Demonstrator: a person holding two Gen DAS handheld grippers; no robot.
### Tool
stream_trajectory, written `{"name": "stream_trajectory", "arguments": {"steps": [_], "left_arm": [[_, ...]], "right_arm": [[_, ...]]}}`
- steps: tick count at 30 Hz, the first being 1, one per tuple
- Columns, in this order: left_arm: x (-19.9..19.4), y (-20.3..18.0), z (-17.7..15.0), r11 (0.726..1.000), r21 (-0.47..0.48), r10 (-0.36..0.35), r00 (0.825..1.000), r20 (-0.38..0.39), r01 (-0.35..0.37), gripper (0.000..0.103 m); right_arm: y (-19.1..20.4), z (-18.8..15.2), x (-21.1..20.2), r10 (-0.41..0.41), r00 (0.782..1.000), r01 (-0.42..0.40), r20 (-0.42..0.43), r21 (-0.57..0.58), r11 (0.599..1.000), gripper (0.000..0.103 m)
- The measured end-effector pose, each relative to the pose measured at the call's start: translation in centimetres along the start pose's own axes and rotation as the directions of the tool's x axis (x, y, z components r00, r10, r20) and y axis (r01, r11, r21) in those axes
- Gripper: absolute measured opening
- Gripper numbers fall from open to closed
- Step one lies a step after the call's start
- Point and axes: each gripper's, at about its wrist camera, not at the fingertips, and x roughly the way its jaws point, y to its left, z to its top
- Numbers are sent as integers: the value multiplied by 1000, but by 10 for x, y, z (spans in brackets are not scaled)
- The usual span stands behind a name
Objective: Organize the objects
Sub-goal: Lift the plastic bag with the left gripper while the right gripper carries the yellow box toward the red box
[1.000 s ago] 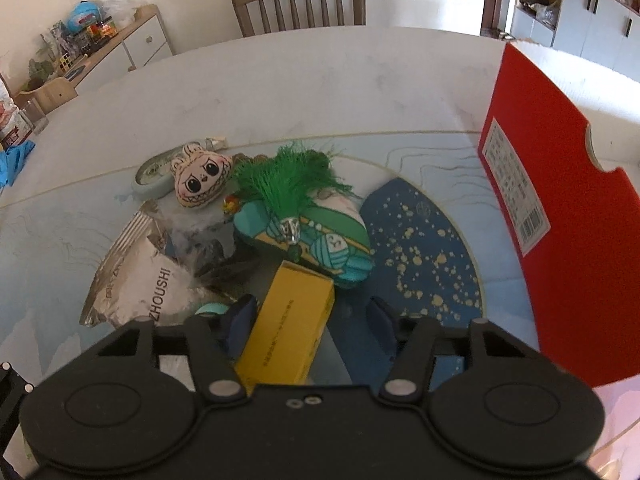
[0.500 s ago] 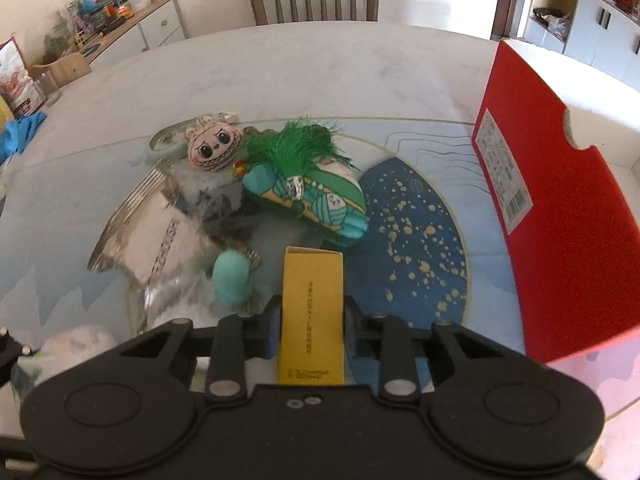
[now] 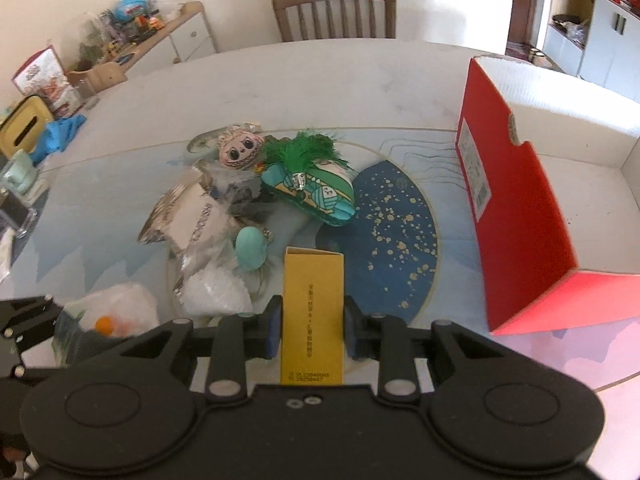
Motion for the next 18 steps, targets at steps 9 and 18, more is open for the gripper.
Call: {"name": "stream_trajectory", "arguments": {"steps": [9, 18], "left_arm": [[-26, -35, 37, 998, -66, 22, 999, 25, -20, 37], [-37, -79, 80, 997, -79, 18, 997, 74, -12, 37]], "right_arm": [[-26, 4, -42, 63, 997, -62, 36, -43, 997, 28], [-69, 18, -74, 88, 992, -85, 94, -45, 995, 28]]}}
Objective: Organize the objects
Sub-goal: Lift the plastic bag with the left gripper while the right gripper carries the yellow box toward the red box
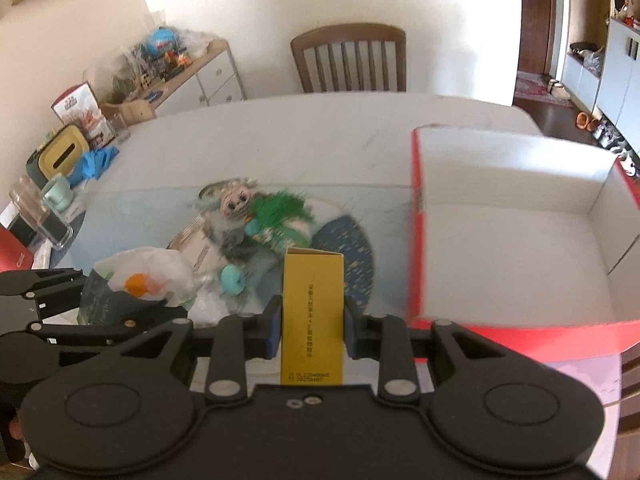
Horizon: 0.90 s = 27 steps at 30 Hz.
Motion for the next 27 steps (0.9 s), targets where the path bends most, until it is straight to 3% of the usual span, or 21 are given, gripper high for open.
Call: {"name": "stream_trajectory", "arguments": {"steps": [9, 27], "left_arm": [[13, -55, 52, 1000, 16, -15, 999, 41, 15, 37], [97, -146, 144, 995, 72, -70, 997, -29, 72, 38]], "right_arm": [[-49, 15, -26, -21, 998, 22, 64, -8, 1000, 28], [-154, 22, -14, -135, 990, 133, 46, 47, 990, 29]]}}
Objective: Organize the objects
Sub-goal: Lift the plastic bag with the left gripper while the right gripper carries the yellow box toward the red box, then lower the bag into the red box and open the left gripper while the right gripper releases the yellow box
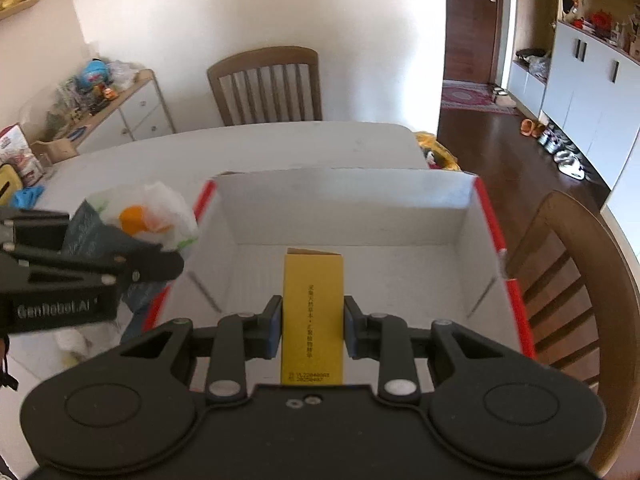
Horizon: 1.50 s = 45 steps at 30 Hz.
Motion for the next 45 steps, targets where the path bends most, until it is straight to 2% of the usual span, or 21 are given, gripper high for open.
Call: {"name": "stream_trajectory", "arguments": {"steps": [13, 21, 26, 34, 37, 45], "left_arm": [[83, -46, 33, 998, 64, 8, 992, -123, 0, 38], [133, -57, 33, 997, 73, 30, 972, -232, -13, 38], [151, -60, 28, 997, 75, 34, 962, -271, -14, 39], [172, -61, 28, 996, 84, 38, 941, -335, -11, 39], [178, -64, 28, 997, 83, 36, 938, -345, -8, 43], [183, -64, 29, 996, 81, 49, 940, -339, -23, 63]], "right_arm": [[-35, -8, 40, -35, 996, 33, -82, -22, 999, 28], [-44, -16, 69, -34, 985, 21, -168, -83, 996, 28], [-41, -20, 80, -29, 978, 7, -205, -108, 994, 28], [-43, -12, 92, -17, 976, -7, -215, -110, 994, 29], [-45, -8, 96, -15, 977, -8, -213, -105, 994, 29], [-53, -4, 95, -16, 976, -4, -217, -91, 996, 32]]}}
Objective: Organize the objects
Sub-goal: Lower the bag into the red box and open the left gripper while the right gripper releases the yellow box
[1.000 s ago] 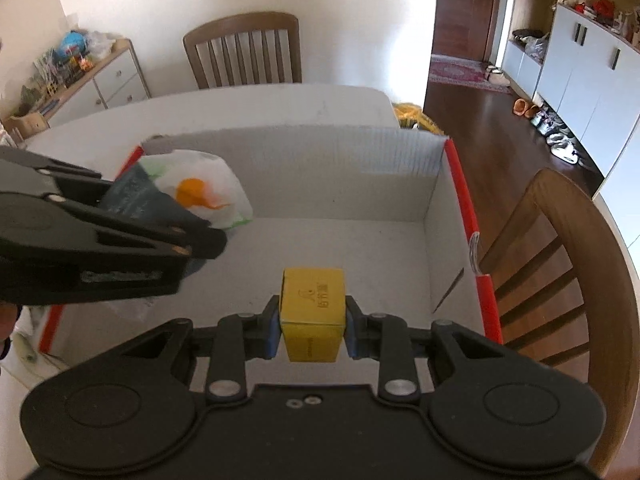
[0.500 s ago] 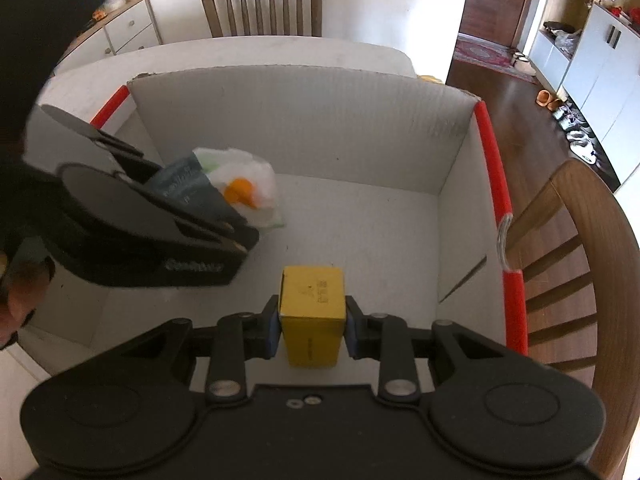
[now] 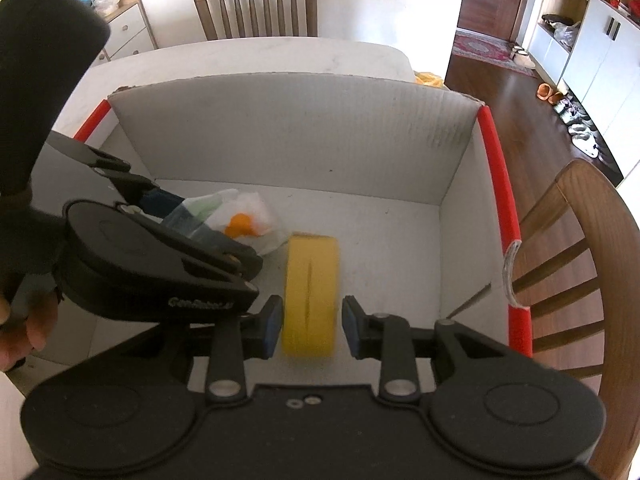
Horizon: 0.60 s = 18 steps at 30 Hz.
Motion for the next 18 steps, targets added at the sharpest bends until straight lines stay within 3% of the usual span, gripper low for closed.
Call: {"name": "stream_trajectory", "arguments": {"steps": [8, 18], "left_arm": [[-9, 5, -4, 1000, -15, -5, 999, 33, 6, 64], [-43, 15, -12, 999, -42, -1, 993, 114, 6, 64]], "right_arm": [[-5, -3, -18, 4, 1000, -5, 28, 26, 1000, 46], [-4, -6, -54, 17, 996, -21, 86, 41, 999, 51]]}}
